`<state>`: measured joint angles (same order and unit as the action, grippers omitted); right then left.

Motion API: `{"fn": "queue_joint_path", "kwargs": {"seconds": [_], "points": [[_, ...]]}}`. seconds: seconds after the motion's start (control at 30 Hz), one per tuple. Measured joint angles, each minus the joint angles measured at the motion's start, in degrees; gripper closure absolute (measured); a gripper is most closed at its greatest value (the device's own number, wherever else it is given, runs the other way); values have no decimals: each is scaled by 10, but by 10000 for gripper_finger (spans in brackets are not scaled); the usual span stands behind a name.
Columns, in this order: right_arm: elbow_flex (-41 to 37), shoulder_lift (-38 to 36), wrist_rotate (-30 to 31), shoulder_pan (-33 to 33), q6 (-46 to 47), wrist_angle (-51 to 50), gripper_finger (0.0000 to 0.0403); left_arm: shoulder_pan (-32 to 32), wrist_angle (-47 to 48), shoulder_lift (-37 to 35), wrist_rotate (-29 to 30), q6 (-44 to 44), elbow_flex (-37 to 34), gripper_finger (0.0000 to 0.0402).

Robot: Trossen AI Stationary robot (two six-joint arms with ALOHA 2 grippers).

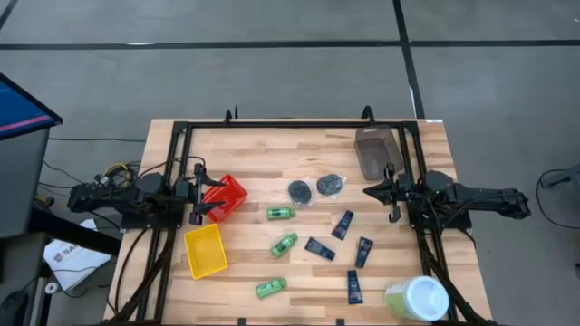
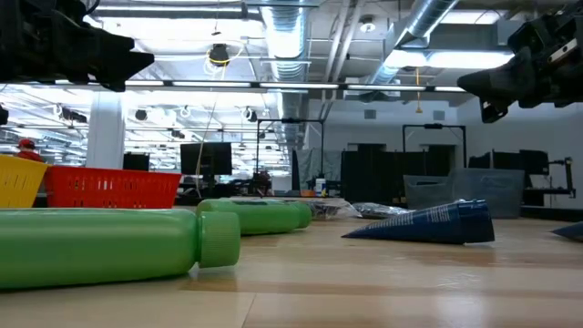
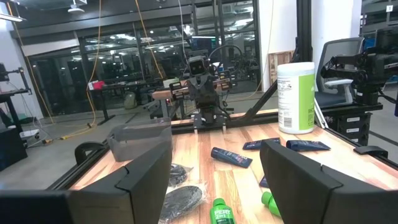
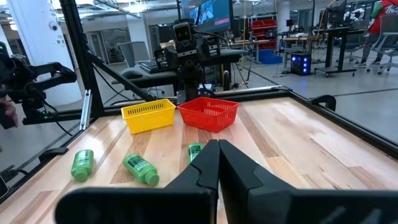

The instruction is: Pick & Place Travel size toiletries

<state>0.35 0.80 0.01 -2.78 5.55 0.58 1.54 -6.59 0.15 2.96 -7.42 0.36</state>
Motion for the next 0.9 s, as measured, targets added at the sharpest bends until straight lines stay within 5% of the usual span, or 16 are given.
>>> {"fn": "queue_joint_path", "kwargs": {"seconds": [0.73, 0.9], "points": [[0, 0, 0, 0, 0, 1, 403, 0, -10, 0, 0, 38, 0, 160], [0, -1, 1, 1, 78, 30, 403, 0, -14, 0, 0, 38, 0, 160]]}}
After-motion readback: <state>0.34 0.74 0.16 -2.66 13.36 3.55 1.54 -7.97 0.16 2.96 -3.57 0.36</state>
